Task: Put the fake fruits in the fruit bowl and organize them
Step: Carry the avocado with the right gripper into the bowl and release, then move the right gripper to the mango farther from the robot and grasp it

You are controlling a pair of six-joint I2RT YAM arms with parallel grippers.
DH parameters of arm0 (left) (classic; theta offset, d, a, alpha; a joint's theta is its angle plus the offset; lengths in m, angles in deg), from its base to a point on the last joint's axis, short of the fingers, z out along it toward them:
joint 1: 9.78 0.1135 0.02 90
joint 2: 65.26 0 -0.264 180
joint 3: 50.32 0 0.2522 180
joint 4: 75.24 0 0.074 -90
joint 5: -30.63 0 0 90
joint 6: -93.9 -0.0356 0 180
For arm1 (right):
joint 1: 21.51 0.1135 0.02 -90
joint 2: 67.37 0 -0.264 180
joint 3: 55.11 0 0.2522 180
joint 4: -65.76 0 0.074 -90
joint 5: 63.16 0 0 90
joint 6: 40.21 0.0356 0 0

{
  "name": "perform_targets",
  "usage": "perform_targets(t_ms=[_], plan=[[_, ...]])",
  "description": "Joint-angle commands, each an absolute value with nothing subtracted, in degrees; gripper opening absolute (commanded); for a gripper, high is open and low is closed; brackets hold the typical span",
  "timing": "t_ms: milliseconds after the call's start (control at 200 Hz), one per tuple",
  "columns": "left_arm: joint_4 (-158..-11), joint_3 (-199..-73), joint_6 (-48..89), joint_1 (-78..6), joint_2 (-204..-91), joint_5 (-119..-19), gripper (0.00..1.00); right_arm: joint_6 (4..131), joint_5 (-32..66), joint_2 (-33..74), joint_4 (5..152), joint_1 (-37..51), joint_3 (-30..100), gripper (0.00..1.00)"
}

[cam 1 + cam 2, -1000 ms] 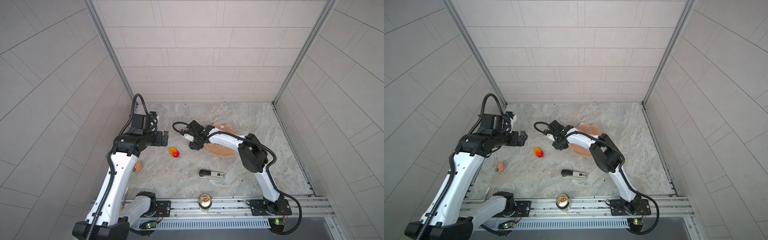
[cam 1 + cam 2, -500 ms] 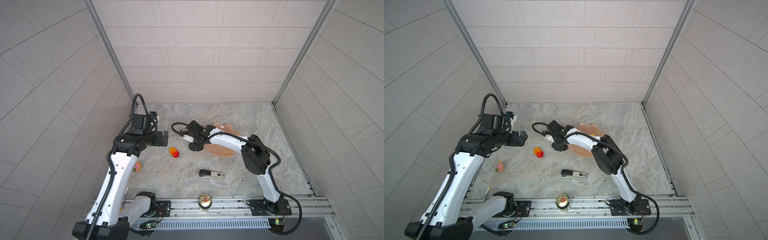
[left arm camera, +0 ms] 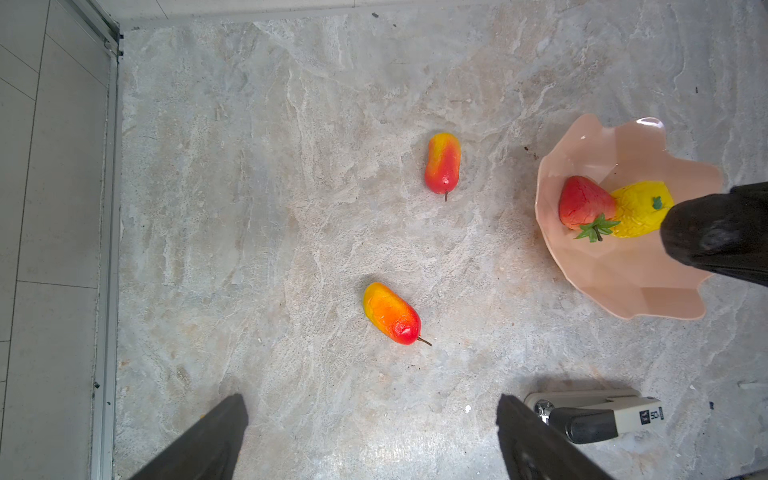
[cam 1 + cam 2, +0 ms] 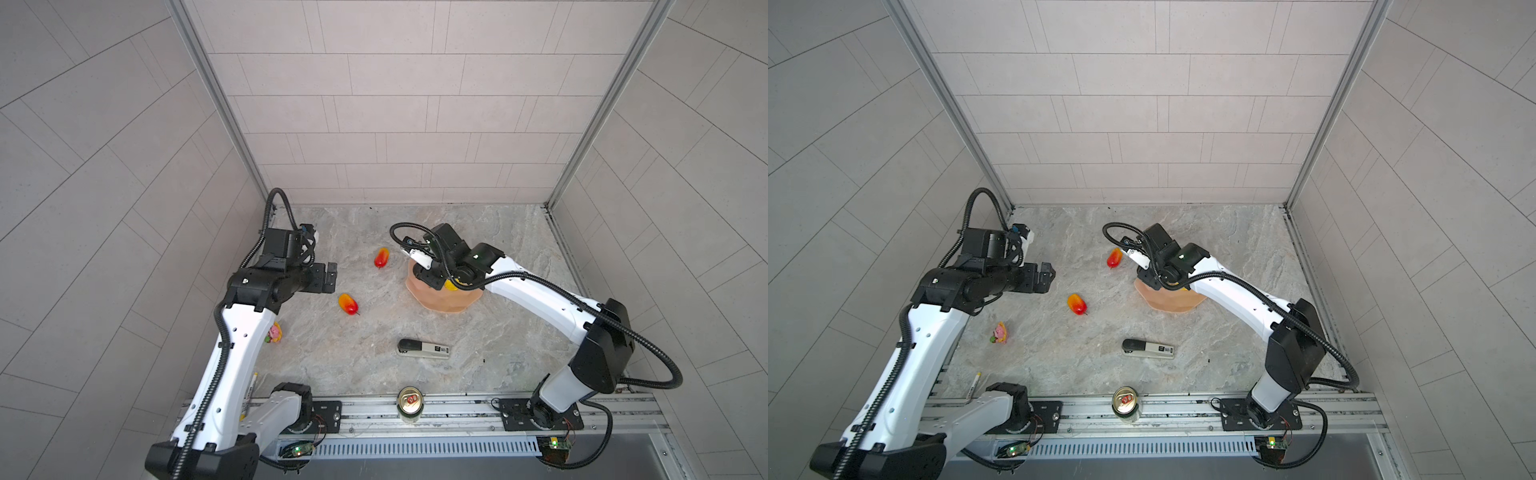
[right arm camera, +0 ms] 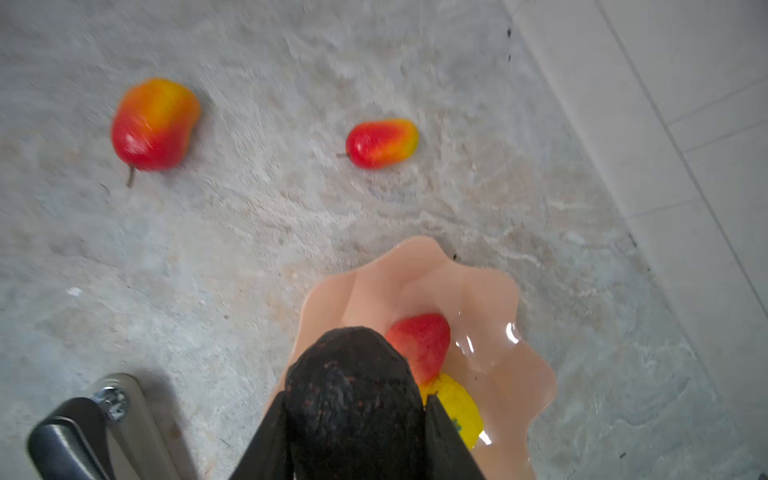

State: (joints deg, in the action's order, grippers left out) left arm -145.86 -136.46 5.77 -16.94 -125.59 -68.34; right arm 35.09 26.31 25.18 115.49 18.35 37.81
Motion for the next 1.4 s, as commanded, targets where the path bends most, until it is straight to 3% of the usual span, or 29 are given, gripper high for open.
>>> perform_targets(t_ms=[0,516,786,1001,1211,1396], plan=[[-145.9,-136.3,5.5,-16.9,-124.5,-68.7,1.00,34.9,29.0,25.6,115.7,17.7,35.0,0.22],[-146.3,-136.4,5.3,-17.0,-124.3,-68.9,1.00,35.4,27.3,33.8,113.2,15.9,32.3,0.30],[-146.1,-136.3,5.3,-16.9,-124.6,-69.2,1.00,35.3,27.3,33.1,114.3,15.8,33.1,0.58],[-146.3,-137.0,5.3,-16.9,-124.8,-69.4,1.00,34.7,26.5,30.0,116.9,16.3,37.3,0.71],[-146.2,-136.9,5.3,-17.0,-124.7,-69.6,1.00,43.3,19.5,34.2,110.2,18.4,47.1,0.99],[-146.4,-136.8,5.2,-17.0,-124.3,-69.8,1.00,59.7,28.9,49.8,109.1,21.5,64.9,1.00]])
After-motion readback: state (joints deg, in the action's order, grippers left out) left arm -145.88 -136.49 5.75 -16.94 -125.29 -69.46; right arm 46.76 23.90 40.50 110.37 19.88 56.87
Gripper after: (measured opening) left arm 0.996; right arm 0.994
